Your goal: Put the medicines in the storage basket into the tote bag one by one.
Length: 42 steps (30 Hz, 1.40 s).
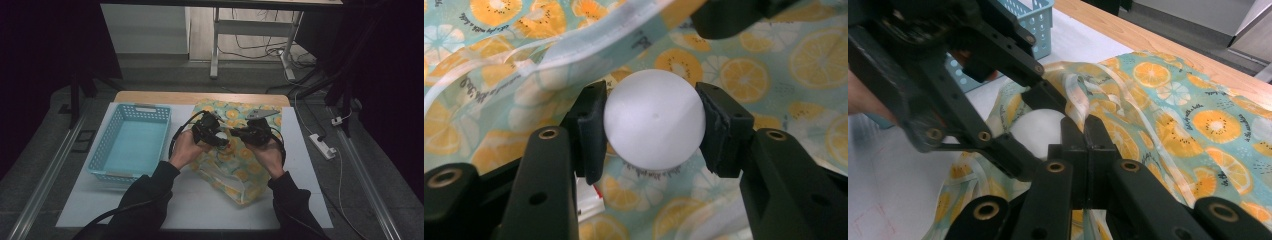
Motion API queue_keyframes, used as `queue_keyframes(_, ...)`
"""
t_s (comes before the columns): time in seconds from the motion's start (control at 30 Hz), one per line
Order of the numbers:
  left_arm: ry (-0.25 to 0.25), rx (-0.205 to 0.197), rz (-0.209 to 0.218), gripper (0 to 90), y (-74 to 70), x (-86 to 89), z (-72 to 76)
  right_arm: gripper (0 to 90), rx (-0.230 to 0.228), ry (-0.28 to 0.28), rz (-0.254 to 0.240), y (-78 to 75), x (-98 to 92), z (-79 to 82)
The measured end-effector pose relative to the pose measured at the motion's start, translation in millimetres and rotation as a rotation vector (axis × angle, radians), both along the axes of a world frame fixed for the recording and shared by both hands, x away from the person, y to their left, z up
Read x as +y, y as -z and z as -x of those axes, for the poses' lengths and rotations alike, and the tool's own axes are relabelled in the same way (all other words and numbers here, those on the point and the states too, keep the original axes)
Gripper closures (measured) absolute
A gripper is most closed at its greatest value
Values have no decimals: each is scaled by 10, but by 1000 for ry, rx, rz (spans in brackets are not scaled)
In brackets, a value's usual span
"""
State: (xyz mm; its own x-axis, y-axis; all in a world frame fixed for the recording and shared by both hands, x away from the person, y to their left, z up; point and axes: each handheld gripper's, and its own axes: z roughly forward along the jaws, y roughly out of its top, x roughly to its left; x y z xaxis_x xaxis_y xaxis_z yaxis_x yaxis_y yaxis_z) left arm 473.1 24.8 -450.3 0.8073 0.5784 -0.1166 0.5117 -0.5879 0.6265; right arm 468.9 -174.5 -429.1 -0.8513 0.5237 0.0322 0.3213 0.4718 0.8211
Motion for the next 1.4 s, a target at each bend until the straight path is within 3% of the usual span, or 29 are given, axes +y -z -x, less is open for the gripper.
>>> queue_keyframes(0.57, -17, -28, -51, 502, 201, -147, -137, 900, 0, 3, 3, 19, 0, -11)
queue_keyframes(0.83, -38, -41, -20, 485, 224, -118, -150, 900, 2, 3, 2, 24, -6, -16)
queue_keyframes(1.4, -26, 4, 71, 230, 66, 81, 43, 900, 4, 0, 5, 26, 2, -11)
